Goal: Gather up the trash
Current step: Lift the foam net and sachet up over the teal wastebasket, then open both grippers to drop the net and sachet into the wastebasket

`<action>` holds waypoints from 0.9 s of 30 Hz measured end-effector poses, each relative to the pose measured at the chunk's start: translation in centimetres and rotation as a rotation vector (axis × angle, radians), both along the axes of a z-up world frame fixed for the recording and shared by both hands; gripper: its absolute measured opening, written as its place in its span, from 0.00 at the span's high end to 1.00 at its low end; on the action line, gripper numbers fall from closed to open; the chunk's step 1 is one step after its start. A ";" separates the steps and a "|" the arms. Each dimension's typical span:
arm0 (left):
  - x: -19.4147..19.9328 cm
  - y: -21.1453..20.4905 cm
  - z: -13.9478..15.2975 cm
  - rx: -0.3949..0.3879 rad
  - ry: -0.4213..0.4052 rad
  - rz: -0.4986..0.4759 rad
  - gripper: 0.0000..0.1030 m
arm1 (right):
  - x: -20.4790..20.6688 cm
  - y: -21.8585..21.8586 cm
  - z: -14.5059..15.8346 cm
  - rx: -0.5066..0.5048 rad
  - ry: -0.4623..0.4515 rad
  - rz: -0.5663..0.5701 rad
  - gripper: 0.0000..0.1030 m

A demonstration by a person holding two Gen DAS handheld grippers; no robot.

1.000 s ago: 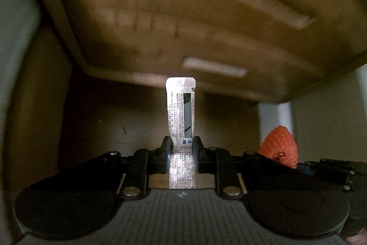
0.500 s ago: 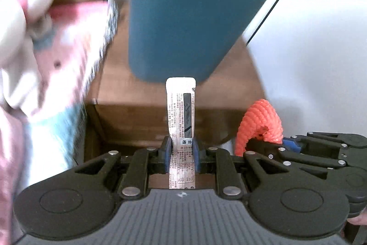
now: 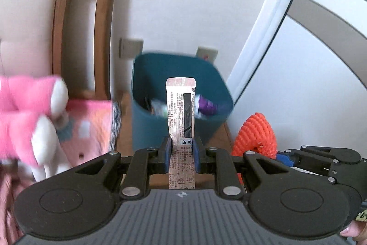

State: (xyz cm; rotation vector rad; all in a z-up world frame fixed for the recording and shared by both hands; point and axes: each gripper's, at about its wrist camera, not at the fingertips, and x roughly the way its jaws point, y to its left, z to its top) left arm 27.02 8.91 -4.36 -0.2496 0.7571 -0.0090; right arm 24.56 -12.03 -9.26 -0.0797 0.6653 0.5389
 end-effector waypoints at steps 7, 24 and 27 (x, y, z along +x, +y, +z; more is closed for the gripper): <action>7.2 0.1 2.2 0.049 -0.017 0.008 0.82 | 5.9 0.8 3.0 -0.008 -0.066 0.030 0.88; 26.6 0.1 -6.8 0.097 0.310 0.072 0.82 | 23.5 4.4 -2.9 -0.142 0.213 0.280 0.86; 27.9 0.1 -8.9 0.082 0.383 0.080 0.82 | 24.3 5.3 -4.1 -0.197 0.233 0.326 0.85</action>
